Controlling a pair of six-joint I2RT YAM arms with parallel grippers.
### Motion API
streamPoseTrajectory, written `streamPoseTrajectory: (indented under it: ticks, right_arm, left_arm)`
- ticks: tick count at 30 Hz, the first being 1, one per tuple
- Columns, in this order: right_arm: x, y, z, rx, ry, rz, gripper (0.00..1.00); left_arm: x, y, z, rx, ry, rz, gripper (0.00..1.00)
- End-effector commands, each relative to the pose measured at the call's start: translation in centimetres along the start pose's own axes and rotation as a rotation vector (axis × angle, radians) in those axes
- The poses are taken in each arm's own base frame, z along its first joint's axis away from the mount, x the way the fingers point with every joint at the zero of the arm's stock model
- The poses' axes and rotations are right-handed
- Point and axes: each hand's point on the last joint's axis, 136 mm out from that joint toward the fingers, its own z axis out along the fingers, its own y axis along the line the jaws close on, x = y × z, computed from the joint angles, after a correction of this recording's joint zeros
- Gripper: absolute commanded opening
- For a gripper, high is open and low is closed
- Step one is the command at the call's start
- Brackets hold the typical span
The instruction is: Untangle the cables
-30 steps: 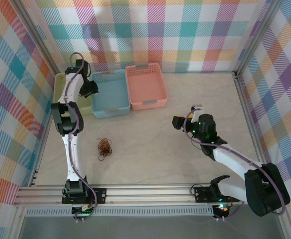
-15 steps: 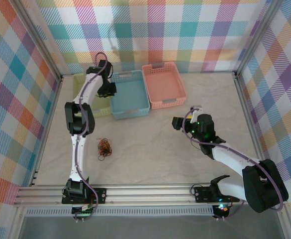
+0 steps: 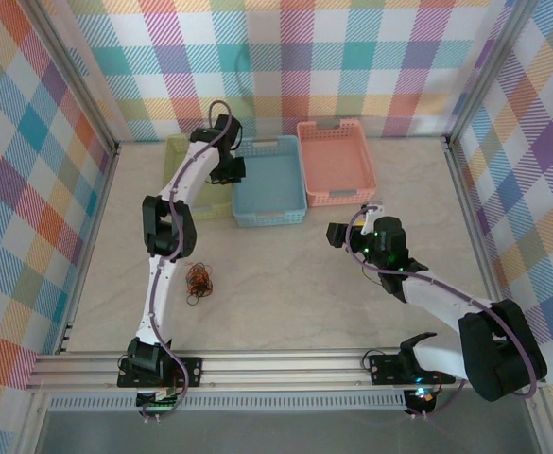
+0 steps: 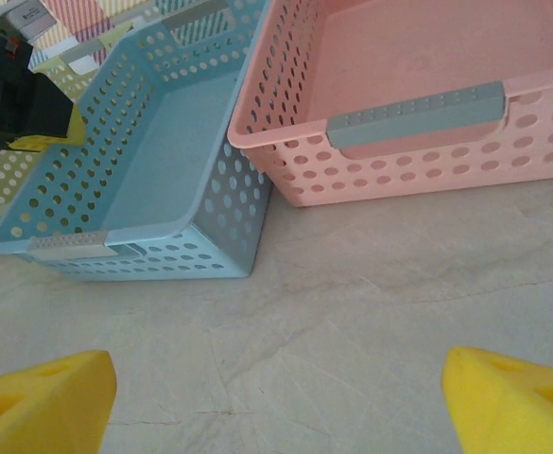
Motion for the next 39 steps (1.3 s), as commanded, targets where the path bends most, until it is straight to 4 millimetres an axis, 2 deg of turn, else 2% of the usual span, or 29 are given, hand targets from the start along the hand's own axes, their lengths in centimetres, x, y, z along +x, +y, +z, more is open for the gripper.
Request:
streamPoseTrajectory:
  ticks: [1, 5, 7, 10, 12, 15, 19, 22, 23, 26, 29, 32, 35, 39]
  right_arm:
    - [-0.9, 0.4, 0.2, -0.003, -0.022, -0.014, 0.89]
    - [-0.8, 0.4, 0.3, -0.005, -0.019, -0.018, 0.89]
    - [-0.7, 0.4, 0.3, -0.008, -0.016, -0.023, 0.89]
    - [-0.8, 0.7, 0.4, -0.023, -0.012, -0.030, 0.88]
    - [-0.8, 1.1, 0.4, -0.041, -0.009, -0.038, 0.87]
    - [-0.7, 2.4, 0.4, -0.096, 0.003, -0.063, 0.86]
    - [-0.4, 5.4, 0.4, -0.197, 0.035, -0.147, 0.82]
    - [0.4, 8.3, 0.8, -0.303, 0.080, -0.195, 0.79]
    - [0.9, 9.3, 1.1, -0.339, 0.111, -0.200, 0.76]
    - [2.3, 11.7, 2.5, -0.399, 0.193, -0.205, 0.68]
    - [3.8, 13.8, 4.2, -0.428, 0.260, -0.205, 0.61]
    - [5.2, 15.3, 6.0, -0.401, 0.292, -0.223, 0.49]
    - [6.8, 15.9, 8.0, -0.377, 0.368, -0.199, 0.46]
    - [7.6, 15.8, 10.6, -0.341, 0.395, -0.202, 0.44]
  left_arm:
    - [-0.1, -2.4, 1.1, 0.045, -0.013, -0.005, 0.05]
    - [-0.3, -3.2, 1.0, 0.058, -0.022, 0.006, 0.12]
    - [-0.4, -3.7, 0.7, 0.069, -0.031, 0.017, 0.32]
    - [-0.8, -3.9, -0.1, 0.076, -0.049, 0.035, 0.45]
    - [-1.4, -4.0, -1.3, 0.074, -0.074, 0.044, 0.49]
    - [-2.8, -4.1, -4.8, 0.081, -0.150, 0.044, 0.54]
    - [-4.2, -4.5, -11.8, 0.127, -0.272, 0.029, 0.58]
    - [-3.8, -4.0, -16.8, 0.159, -0.366, 0.006, 0.61]
    - [-3.4, -3.8, -18.6, 0.181, -0.403, -0.006, 0.61]
    - [0.0, -2.8, -21.3, 0.246, -0.448, -0.049, 0.63]
    - [4.5, -1.3, -22.7, 0.306, -0.472, -0.097, 0.63]
    - [9.2, 0.8, -23.1, 0.342, -0.504, -0.139, 0.64]
    - [13.4, 3.2, -22.5, 0.315, -0.508, -0.167, 0.67]
    - [17.3, 5.3, -21.5, 0.276, -0.478, -0.170, 0.69]
